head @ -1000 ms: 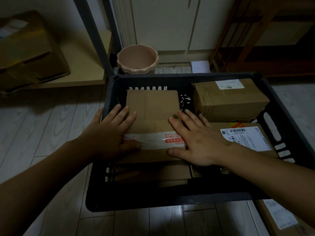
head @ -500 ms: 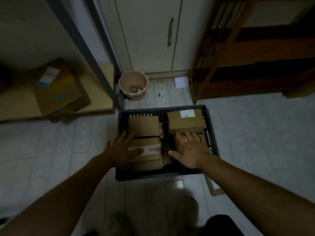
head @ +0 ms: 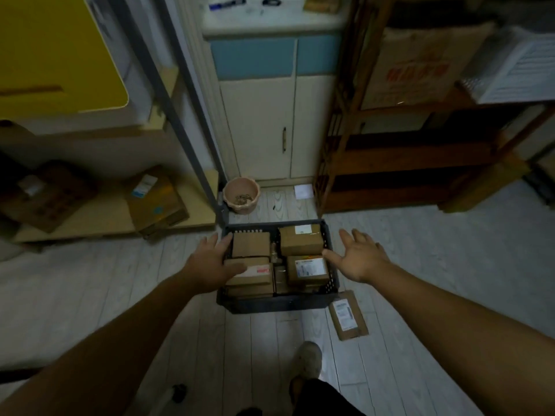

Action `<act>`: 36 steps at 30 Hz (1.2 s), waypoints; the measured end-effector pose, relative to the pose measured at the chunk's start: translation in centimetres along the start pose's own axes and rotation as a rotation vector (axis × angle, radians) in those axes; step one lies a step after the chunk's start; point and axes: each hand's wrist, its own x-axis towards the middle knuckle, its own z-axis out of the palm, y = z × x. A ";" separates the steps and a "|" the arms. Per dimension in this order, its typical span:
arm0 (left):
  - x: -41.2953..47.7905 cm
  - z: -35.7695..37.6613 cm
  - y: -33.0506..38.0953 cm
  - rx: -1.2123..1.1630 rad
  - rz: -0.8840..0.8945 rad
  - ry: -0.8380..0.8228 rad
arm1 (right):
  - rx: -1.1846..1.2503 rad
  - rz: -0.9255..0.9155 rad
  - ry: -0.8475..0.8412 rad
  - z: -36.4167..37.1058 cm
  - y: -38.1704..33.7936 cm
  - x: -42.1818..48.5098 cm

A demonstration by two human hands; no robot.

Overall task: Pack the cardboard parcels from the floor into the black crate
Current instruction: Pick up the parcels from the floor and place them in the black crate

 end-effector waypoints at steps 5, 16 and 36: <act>-4.0 -0.7 3.2 -0.067 0.158 0.005 | 0.054 0.112 0.093 -0.5 3.4 -8.1; -7.9 3.1 12.8 -0.111 0.321 -0.047 | 0.079 0.214 0.128 -0.3 12.9 -15.3; -0.4 16.9 29.4 -0.308 0.104 -0.110 | 0.121 -0.016 -0.080 -1.6 32.5 -1.8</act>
